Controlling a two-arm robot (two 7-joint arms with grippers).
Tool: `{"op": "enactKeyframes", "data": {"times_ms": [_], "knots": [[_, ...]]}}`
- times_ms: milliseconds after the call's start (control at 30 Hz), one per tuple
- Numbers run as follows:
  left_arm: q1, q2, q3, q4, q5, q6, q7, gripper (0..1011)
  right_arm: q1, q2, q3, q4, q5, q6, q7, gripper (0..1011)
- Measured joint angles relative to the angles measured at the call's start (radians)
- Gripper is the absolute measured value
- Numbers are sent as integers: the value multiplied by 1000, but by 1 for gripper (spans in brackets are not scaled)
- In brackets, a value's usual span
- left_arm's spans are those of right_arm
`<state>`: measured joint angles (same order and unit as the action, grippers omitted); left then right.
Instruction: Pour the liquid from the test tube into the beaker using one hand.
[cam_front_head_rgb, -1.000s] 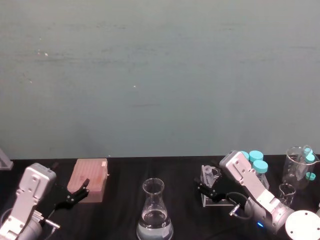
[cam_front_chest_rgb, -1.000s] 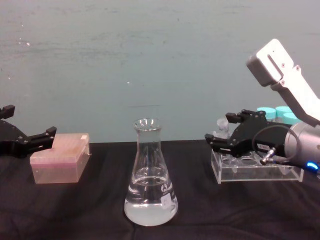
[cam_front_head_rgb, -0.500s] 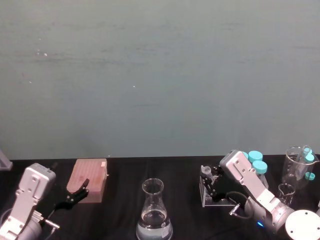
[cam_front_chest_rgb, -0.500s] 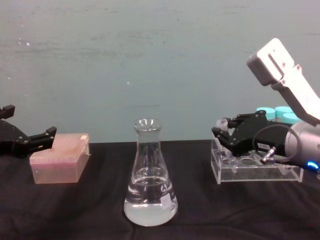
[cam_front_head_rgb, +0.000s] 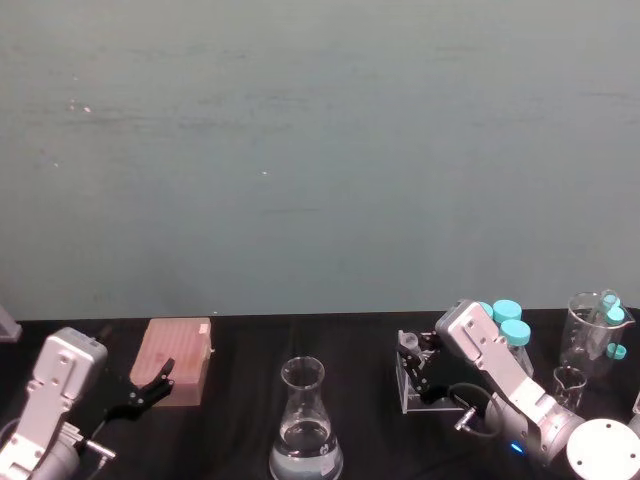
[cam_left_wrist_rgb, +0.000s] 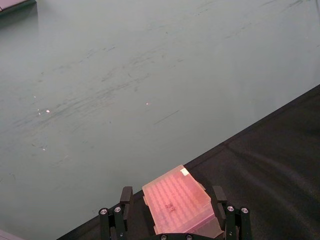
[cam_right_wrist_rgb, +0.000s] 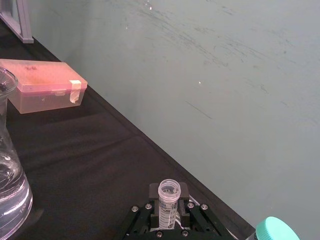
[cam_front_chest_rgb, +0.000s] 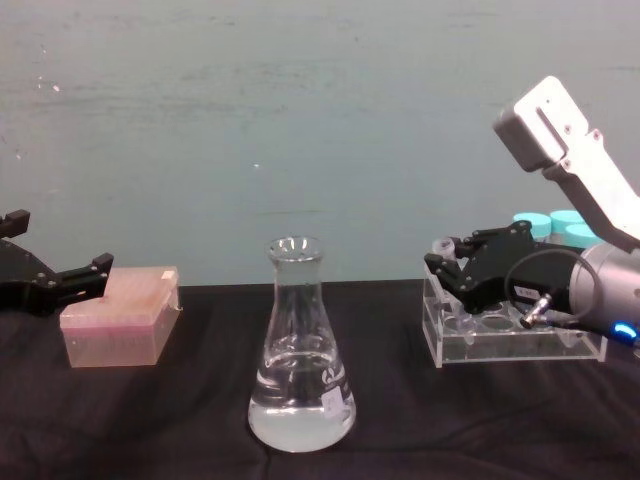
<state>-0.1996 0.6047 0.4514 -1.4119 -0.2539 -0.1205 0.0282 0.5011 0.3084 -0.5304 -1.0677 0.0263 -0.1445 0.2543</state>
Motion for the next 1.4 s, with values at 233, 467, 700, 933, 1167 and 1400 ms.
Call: {"op": "enactKeyframes", "data": {"times_ms": [233, 467, 700, 933, 1167, 1400], "knots": [[0, 0, 0, 0, 0, 0, 0, 1000, 0, 0, 0, 0, 0, 0, 0, 218], [0, 0, 0, 0, 0, 0, 0, 1000, 0, 0, 0, 0, 0, 1, 0, 218], [0, 0, 0, 0, 0, 0, 0, 1000, 0, 0, 0, 0, 0, 1, 0, 217], [0, 0, 0, 0, 0, 0, 0, 1000, 0, 0, 0, 0, 0, 1, 0, 217], [0, 0, 0, 0, 0, 0, 0, 1000, -7, -5, 15, 0, -3, -5, -1, 217], [0, 0, 0, 0, 0, 0, 0, 1000, -19, -13, 43, -8, -11, -30, -9, 217]]}}
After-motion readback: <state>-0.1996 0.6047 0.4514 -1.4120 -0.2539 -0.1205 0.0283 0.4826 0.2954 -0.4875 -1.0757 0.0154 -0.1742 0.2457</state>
